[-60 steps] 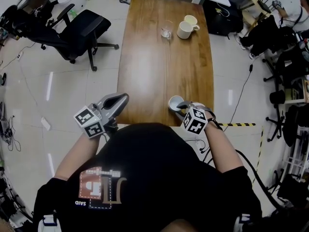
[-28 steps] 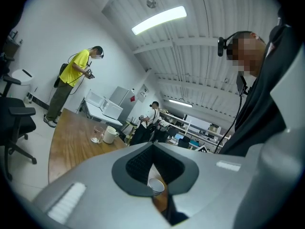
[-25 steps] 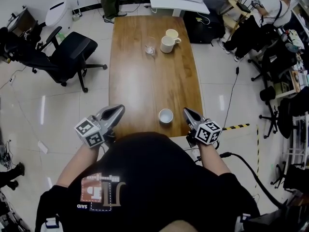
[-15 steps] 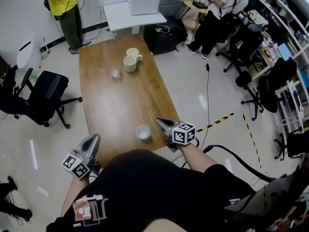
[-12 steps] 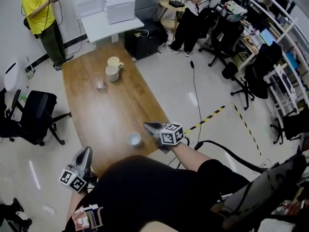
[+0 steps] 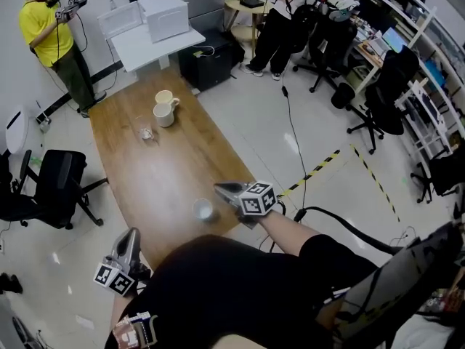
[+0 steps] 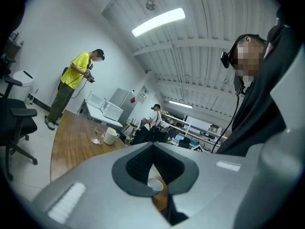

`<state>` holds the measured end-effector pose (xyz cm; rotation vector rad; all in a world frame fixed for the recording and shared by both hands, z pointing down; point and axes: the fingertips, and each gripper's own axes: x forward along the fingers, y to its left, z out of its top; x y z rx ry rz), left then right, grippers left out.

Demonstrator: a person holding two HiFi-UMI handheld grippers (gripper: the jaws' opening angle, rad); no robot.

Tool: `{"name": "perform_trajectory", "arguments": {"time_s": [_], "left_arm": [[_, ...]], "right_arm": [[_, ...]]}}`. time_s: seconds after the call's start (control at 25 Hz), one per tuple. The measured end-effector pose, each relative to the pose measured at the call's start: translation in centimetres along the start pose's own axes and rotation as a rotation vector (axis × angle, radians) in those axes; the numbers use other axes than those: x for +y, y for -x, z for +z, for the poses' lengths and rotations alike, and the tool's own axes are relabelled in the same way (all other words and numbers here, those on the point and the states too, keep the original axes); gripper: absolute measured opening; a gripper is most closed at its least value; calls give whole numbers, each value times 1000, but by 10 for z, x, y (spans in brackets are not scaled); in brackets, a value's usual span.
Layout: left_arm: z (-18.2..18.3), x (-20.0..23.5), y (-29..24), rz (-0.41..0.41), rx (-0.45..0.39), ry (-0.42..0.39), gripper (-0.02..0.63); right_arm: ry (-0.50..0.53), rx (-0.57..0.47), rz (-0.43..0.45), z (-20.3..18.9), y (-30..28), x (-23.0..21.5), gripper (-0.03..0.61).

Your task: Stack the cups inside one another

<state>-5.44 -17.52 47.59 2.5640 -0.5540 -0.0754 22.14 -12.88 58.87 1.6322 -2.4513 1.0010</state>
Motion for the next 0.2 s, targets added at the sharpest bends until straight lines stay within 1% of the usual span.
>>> {"name": "perform_trajectory", "arguments": {"time_s": [0.2], "left_arm": [[1, 2, 1, 0, -6, -5, 0]], "right_arm": [[8, -1, 4, 0, -3, 1, 12]]}}
